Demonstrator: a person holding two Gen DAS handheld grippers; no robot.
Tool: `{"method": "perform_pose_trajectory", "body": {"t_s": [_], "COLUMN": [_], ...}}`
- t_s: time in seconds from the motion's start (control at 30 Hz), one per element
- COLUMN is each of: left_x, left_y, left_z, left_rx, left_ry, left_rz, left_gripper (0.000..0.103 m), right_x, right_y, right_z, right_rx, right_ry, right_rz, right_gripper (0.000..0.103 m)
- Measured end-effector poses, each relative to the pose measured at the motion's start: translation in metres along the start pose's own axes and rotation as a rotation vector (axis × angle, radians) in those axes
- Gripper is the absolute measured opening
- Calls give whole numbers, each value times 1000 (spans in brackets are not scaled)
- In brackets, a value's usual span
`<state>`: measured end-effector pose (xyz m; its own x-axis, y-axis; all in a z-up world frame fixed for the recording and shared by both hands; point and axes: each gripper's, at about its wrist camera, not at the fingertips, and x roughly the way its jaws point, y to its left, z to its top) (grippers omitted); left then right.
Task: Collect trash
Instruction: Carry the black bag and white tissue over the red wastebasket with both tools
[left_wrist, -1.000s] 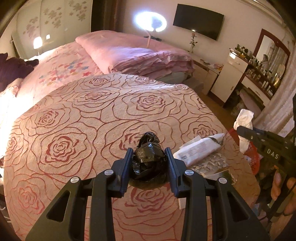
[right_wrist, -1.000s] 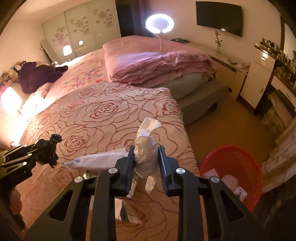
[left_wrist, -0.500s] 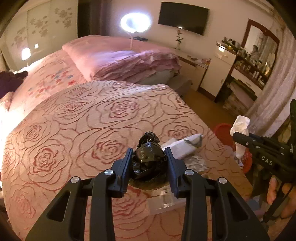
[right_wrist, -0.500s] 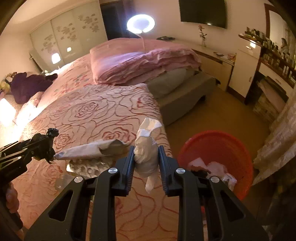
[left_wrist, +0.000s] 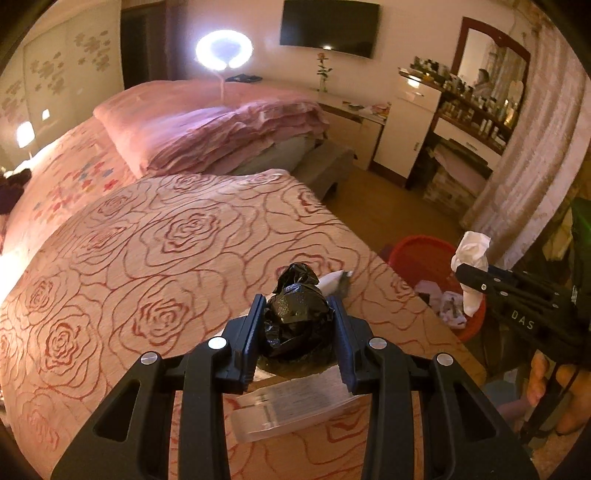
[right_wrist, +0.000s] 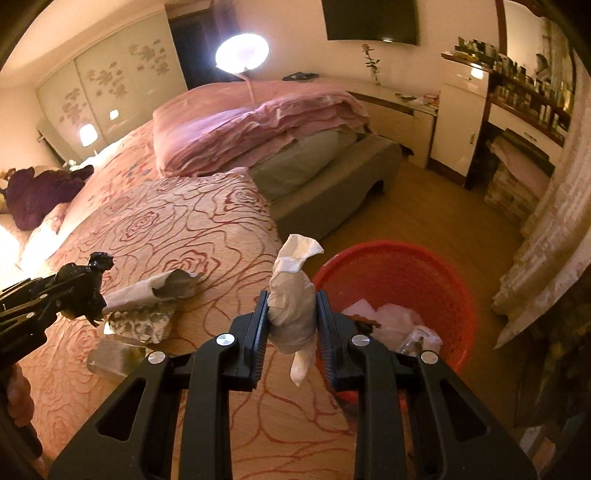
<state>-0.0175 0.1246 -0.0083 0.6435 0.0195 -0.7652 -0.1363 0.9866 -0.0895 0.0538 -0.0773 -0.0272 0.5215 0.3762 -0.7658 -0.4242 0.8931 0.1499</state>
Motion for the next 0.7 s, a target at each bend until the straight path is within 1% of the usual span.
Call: {"method": "perform_pose_trajectory", "body": {"t_s": [0.4, 0.7], "left_x": [15, 30], "left_y": [-41, -80], "left_z": [11, 23], "left_rx": [87, 149], "left_ry": [13, 21], "left_rz": [-46, -98], "left_gripper": [33, 33], "right_x": [-11, -15], "right_y": [-37, -68], "right_z": [-9, -14], "right_rx": [66, 114], "right_ry": [-15, -17], "right_rz": [-48, -86], "right_gripper": [25, 25]}}
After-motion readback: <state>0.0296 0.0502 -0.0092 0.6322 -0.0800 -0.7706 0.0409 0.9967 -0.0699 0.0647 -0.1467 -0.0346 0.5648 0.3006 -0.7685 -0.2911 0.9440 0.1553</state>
